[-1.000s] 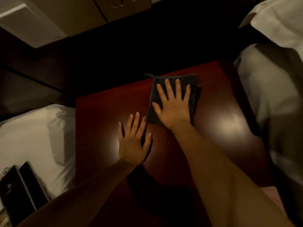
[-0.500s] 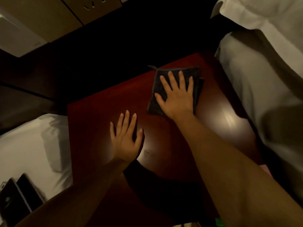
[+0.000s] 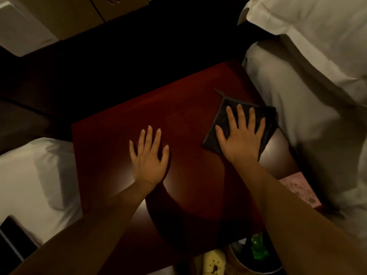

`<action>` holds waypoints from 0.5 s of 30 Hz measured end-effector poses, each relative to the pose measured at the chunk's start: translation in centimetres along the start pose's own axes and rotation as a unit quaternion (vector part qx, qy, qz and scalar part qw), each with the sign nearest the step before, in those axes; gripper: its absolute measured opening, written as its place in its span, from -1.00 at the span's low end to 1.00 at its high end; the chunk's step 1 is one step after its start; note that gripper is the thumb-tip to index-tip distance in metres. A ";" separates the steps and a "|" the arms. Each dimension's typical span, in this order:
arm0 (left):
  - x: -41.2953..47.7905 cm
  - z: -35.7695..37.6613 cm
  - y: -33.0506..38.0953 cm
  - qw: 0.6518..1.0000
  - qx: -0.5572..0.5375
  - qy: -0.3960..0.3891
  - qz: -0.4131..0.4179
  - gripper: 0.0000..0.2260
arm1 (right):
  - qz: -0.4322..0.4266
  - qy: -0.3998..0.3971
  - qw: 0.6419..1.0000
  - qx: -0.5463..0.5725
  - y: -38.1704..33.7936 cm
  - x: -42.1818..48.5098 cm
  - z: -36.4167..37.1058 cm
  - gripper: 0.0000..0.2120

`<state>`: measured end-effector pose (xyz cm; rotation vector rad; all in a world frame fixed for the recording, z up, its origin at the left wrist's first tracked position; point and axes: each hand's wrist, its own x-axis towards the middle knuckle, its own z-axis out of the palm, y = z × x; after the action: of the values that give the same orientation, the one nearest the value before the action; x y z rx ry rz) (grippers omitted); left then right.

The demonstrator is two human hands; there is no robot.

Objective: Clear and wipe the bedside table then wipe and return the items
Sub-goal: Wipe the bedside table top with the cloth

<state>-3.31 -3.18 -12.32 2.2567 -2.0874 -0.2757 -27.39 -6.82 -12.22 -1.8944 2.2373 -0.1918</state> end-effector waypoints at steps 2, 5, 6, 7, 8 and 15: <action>-0.1 0.0 -0.1 1.000 0.000 0.004 0.005 -0.47 | 0.015 0.009 1.000 -0.004 0.6 -2.2 0.0 -0.39; -0.2 0.2 -0.2 1.000 0.001 0.007 0.013 -0.47 | 0.041 0.018 0.999 -0.016 1.2 -5.3 0.0 -0.38; -0.1 0.2 -0.3 1.000 -0.001 0.008 0.016 -0.48 | 0.049 0.018 0.999 -0.016 1.4 -6.4 0.0 -0.38; -0.1 0.2 -0.3 1.000 -0.004 0.009 0.018 -0.48 | 0.056 0.017 0.998 -0.018 1.4 -7.5 -0.1 -0.39; -0.1 0.2 -0.4 1.000 -0.007 0.009 0.020 -0.48 | 0.063 0.016 0.998 -0.021 1.3 -8.6 -0.1 -0.39; -0.3 0.2 -0.4 1.000 -0.011 0.007 0.023 -0.48 | 0.110 0.005 0.994 -0.019 -1.3 -14.9 0.7 -0.39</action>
<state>-2.98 -2.82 -12.56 2.1870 -2.1155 -0.2779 -23.64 7.68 -11.51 -1.6515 2.4499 -0.1242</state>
